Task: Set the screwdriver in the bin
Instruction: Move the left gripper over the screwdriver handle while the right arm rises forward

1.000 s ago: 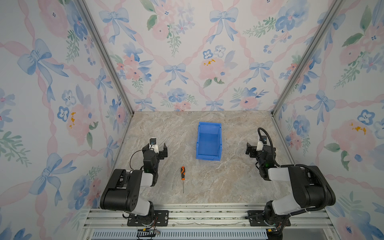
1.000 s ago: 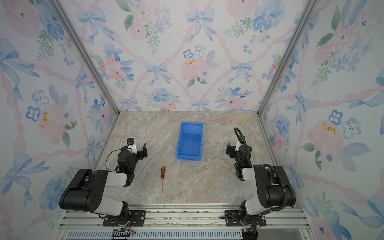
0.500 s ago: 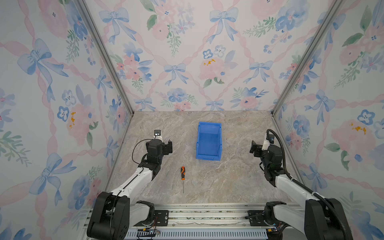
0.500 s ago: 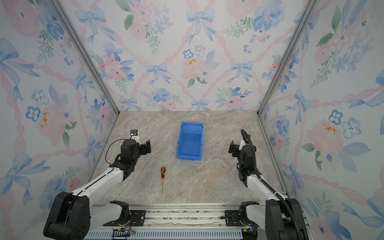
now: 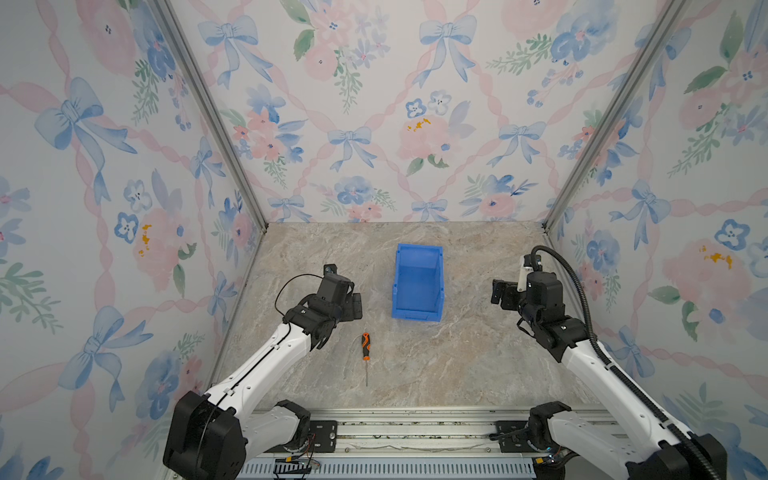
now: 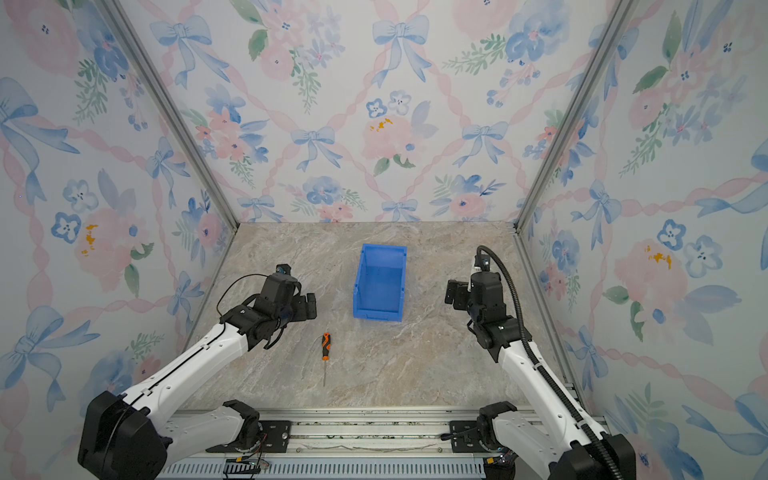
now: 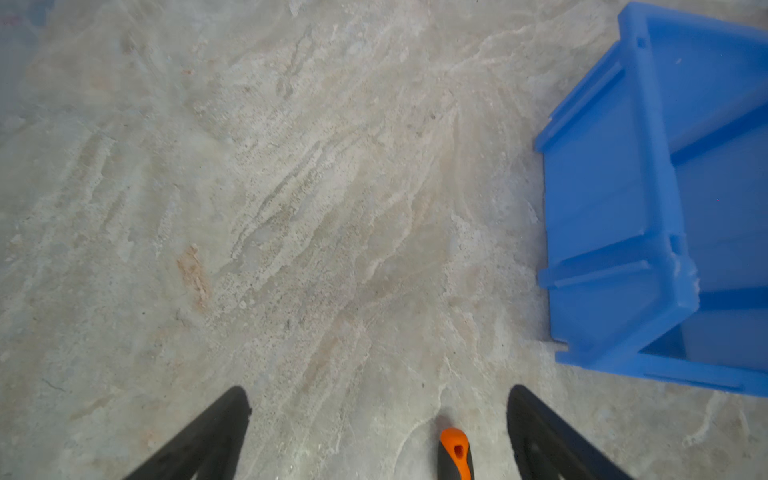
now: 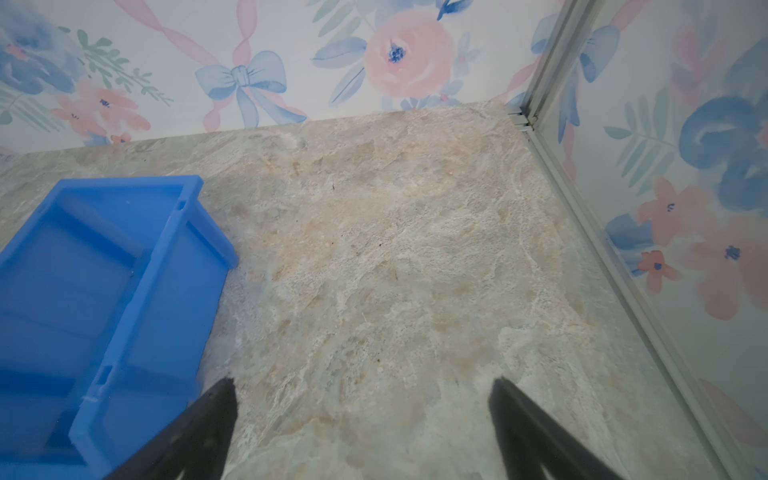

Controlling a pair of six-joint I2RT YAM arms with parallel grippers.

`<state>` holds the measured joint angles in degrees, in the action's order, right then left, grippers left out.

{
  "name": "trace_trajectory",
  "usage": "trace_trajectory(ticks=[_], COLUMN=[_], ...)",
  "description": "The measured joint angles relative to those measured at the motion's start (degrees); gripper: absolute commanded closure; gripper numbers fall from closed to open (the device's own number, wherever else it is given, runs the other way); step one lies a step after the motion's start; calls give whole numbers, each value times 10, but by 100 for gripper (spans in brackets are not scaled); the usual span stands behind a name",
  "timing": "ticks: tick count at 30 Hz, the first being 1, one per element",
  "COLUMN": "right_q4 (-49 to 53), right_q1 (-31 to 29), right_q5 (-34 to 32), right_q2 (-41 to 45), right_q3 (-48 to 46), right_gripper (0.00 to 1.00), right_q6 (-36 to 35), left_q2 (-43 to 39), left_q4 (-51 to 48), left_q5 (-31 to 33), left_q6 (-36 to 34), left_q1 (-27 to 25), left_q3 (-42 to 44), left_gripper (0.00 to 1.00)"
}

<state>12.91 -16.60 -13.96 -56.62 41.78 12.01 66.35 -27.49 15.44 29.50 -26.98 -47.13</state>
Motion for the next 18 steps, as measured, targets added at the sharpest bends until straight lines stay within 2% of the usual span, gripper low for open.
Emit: trace_trajectory(ticks=[10, 15, 18], right_q4=[101, 120, 127], right_q1=[-97, -121, -135], right_q5=[39, 44, 46], right_q2=[12, 7, -5], right_q3=[16, 17, 21], right_gripper=[3, 3, 3], right_q6=[-17, -17, -17], left_q2=[3, 51, 89], left_q4=[-71, -78, -78], left_q5=[-23, -24, -25], left_q6=[133, 171, 179], left_q1=[-98, -128, -136], left_q3=[28, 32, 32], left_gripper=[2, 3, 7])
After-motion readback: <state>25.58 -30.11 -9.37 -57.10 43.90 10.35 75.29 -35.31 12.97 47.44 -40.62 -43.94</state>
